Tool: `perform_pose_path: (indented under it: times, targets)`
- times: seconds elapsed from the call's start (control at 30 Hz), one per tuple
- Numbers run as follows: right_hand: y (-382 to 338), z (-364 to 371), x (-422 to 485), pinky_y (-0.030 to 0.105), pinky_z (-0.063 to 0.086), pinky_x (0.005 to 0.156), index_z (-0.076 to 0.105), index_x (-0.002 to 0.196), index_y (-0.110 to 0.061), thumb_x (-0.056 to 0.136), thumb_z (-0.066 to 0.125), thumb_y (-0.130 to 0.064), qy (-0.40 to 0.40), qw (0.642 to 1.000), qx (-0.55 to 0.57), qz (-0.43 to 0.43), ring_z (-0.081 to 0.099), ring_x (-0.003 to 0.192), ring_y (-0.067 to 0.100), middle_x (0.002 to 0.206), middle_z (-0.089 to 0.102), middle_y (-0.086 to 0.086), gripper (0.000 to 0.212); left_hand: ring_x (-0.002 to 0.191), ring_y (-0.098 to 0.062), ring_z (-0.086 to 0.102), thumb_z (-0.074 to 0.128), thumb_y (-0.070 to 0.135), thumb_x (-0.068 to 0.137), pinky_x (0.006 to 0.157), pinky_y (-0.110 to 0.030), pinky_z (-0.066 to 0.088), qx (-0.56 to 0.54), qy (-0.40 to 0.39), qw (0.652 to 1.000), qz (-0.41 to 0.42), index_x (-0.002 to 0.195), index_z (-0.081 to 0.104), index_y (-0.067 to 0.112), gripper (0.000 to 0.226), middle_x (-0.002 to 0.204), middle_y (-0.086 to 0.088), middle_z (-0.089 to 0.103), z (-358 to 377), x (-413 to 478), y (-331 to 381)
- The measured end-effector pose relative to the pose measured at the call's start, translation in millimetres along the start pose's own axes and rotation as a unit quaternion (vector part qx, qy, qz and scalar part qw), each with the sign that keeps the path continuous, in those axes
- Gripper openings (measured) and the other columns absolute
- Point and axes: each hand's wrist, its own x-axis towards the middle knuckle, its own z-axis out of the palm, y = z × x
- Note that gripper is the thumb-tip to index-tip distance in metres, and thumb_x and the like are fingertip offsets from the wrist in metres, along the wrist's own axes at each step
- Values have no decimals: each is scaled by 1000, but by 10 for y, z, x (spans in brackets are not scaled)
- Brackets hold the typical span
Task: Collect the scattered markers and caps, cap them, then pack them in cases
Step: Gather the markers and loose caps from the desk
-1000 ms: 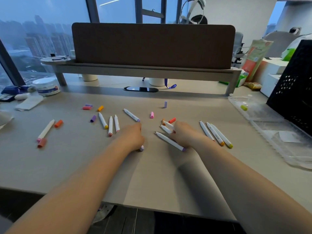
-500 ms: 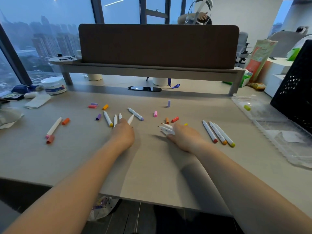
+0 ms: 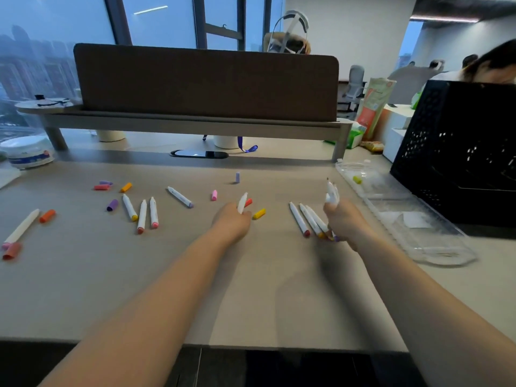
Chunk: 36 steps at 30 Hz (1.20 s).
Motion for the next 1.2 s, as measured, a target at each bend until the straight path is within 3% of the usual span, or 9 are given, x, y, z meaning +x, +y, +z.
perform_pose_path:
  times: [0.2, 0.4, 0.47, 0.67, 0.8, 0.9, 1.0, 1.1, 1.2]
  targets:
    - [162, -98, 114, 27, 36, 56, 48, 91, -8, 92, 57, -34, -41, 989, -141, 3, 51, 72, 23, 77, 50, 8, 27, 107, -30, 60, 74, 40, 75, 84, -37, 50, -54, -27, 997, -43, 124, 53, 2, 66, 118, -17, 61, 556, 72, 462]
    - [46, -98, 165, 23, 32, 41, 50, 57, -9, 86, 57, -22, -94, 962, -255, 6, 46, 44, 18, 51, 50, 4, 33, 62, -15, 60, 71, 25, 76, 57, -24, 46, 41, -52, 998, -26, 111, 64, 13, 37, 65, -1, 63, 844, 62, 649]
    - [31, -107, 164, 23, 34, 43, 51, 58, -11, 87, 54, -25, -101, 960, -260, 6, 46, 44, 18, 50, 51, 3, 32, 68, -16, 66, 66, 23, 74, 59, -23, 50, 60, -49, 997, -18, 115, 66, 14, 42, 71, -1, 69, 846, 49, 644]
    - [24, -95, 138, 22, 35, 45, 49, 59, -7, 89, 48, -29, -79, 987, -138, 17, 44, 46, 23, 51, 49, 7, 37, 46, -12, 50, 58, 30, 83, 43, -23, 34, 58, -39, 998, -1, 66, 50, 13, 25, 54, 1, 53, 715, 50, 530]
    - [18, 12, 149, 25, 31, 45, 48, 69, -9, 91, 55, -36, -62, 985, -161, -9, 46, 54, 20, 64, 48, 6, 35, 59, -14, 59, 44, 35, 87, 49, -19, 39, 31, -43, 999, 5, 97, 66, 10, 35, 56, 4, 64, 537, 46, 357]
    - [-28, 75, 155, 26, 30, 45, 47, 61, -13, 90, 59, -34, -66, 971, -228, -17, 48, 54, 18, 58, 49, 1, 37, 86, -26, 59, 39, 32, 92, 70, -26, 41, 33, -18, 999, 15, 133, 48, 15, 46, 100, -8, 64, 353, 69, 232]
    - [-120, 109, 144, 25, 33, 46, 47, 62, -17, 92, 52, -27, -87, 959, -269, -4, 48, 53, 15, 53, 53, 0, 32, 70, -23, 55, 37, 30, 93, 64, -29, 44, 18, 4, 1000, 11, 134, 48, 21, 43, 114, -12, 63, 119, 101, 54]
    - [-201, 209, 77, 25, 32, 47, 47, 61, -20, 93, 49, -31, -91, 962, -256, -25, 47, 54, 14, 52, 51, -6, 34, 59, -22, 54, 38, 24, 94, 58, -35, 53, -71, 62, 993, -65, 127, 48, 5, 40, 98, -16, 64, -191, 147, -209]
    - [-317, 452, -1, 24, 38, 45, 57, 73, -7, 89, 49, -33, -58, 983, -166, -43, 52, 51, 23, 63, 57, 8, 31, 84, -33, 63, 40, 17, 92, 70, -38, 51, -55, 133, 986, -87, 123, 51, 1, 36, 101, -17, 65, -572, 176, -489]
